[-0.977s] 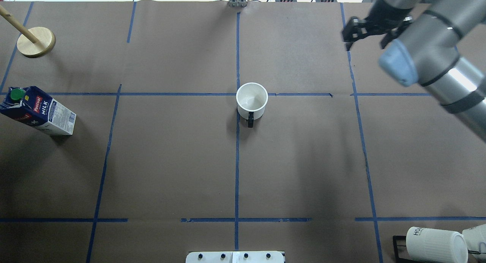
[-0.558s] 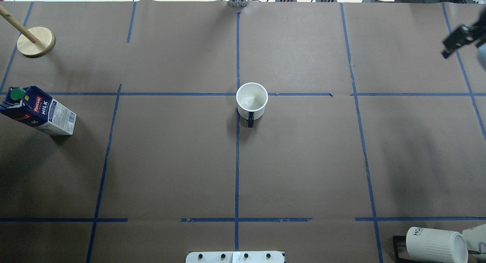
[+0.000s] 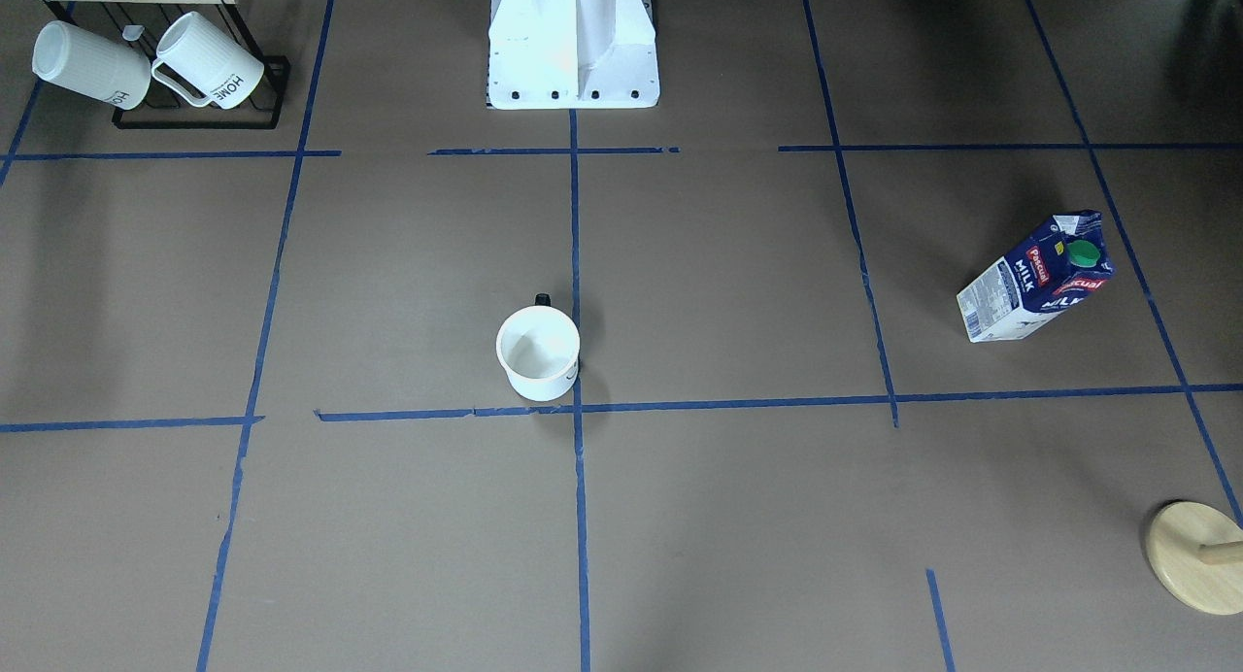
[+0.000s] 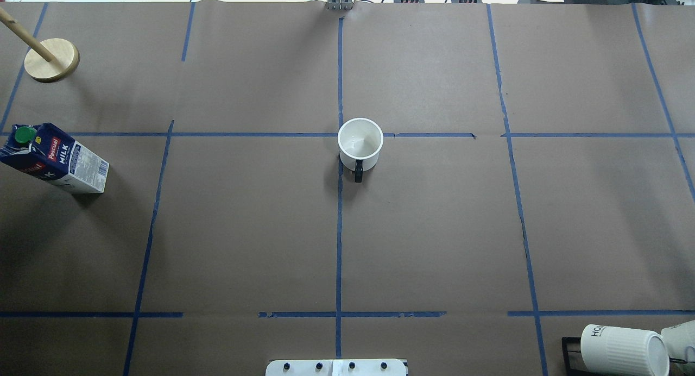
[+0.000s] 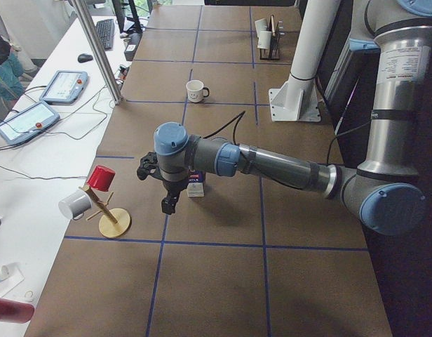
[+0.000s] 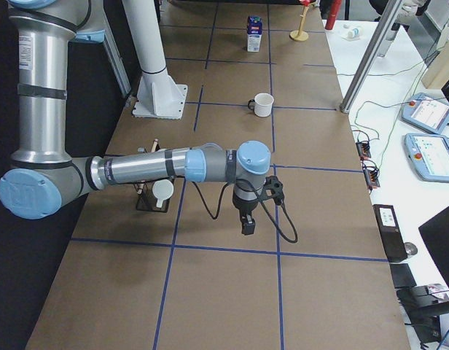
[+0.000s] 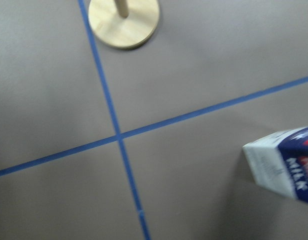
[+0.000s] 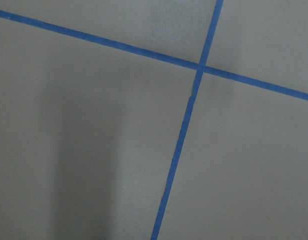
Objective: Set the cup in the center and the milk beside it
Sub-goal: 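Lower the left gripper onto the milk carton and grasp its top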
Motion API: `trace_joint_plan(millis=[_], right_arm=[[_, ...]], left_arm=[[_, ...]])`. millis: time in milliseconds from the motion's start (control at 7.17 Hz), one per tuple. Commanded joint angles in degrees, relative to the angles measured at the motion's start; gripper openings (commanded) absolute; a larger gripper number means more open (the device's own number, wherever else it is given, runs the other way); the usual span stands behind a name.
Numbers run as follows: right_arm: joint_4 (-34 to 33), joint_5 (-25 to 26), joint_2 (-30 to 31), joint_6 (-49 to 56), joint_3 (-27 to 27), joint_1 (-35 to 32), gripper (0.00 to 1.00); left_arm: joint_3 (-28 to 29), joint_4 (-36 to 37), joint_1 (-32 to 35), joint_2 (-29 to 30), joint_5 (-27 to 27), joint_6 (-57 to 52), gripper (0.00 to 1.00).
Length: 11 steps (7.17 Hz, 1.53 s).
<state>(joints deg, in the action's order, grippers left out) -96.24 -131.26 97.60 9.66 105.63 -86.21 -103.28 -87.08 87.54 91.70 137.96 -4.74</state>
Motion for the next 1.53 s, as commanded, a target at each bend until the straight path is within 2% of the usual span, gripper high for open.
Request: trace_joint_plan(millis=[0,140,558,698,1256,1395], right_arm=[[4.12,-0.05,1.81,-5.25,0.55,-0.19,1.0],[4.48,-0.14,1.81,-5.27,0.46,-0.19,1.0],[4.48,-0.14,2.16,-5.27,0.37,-0.19,1.0],[4.48,-0.14,2.16,-5.27,0.37,-0.19,1.0],[4.57,-0.14,2.16,-5.18,0.37,-0.19,1.0],[4.57,-0.14,2.16,-5.18,0.37,-0.19,1.0]], left_arm=[[-4.97,-1.15,-4.97,0.23,1.0,14.92,1.0],[-6.83,-3.34,-8.66,0.32,-0.74,23.63,1.0],[-6.67,-9.14,-16.15,-0.03,-4.18,36.42,1.0],[-6.15,-9.95,-18.0,-0.03,-5.84,38.29,1.0],[-3.17,-10.04,-22.4,0.32,-5.95,39.89,1.0],[-2.46,-10.65,-23.45,0.23,-8.3,39.98,1.0]])
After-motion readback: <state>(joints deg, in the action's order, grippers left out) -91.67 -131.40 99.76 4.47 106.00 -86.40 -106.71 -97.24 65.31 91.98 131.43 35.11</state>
